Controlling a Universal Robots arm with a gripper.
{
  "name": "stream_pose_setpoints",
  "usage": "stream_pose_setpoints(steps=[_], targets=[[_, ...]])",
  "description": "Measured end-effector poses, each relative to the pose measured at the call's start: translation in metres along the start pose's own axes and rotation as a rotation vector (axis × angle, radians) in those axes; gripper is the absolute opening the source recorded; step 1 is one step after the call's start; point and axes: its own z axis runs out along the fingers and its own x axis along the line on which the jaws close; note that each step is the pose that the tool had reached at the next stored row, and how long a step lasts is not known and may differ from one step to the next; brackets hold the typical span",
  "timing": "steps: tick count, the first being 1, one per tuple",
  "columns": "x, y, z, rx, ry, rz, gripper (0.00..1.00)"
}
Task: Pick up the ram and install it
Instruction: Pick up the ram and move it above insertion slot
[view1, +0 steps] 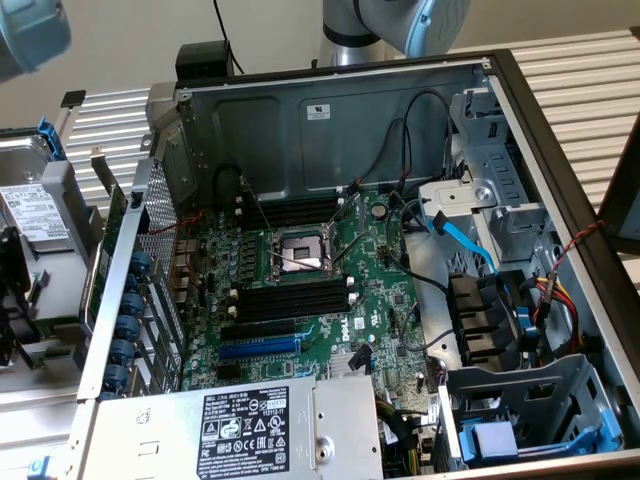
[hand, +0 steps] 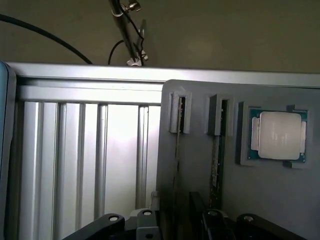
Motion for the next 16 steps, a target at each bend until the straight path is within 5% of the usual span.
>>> stream_pose_setpoints(steps=[16], targets=[[0.0006, -0.0001, 0.0067, -0.0008, -0.0001, 0.0, 0.36]])
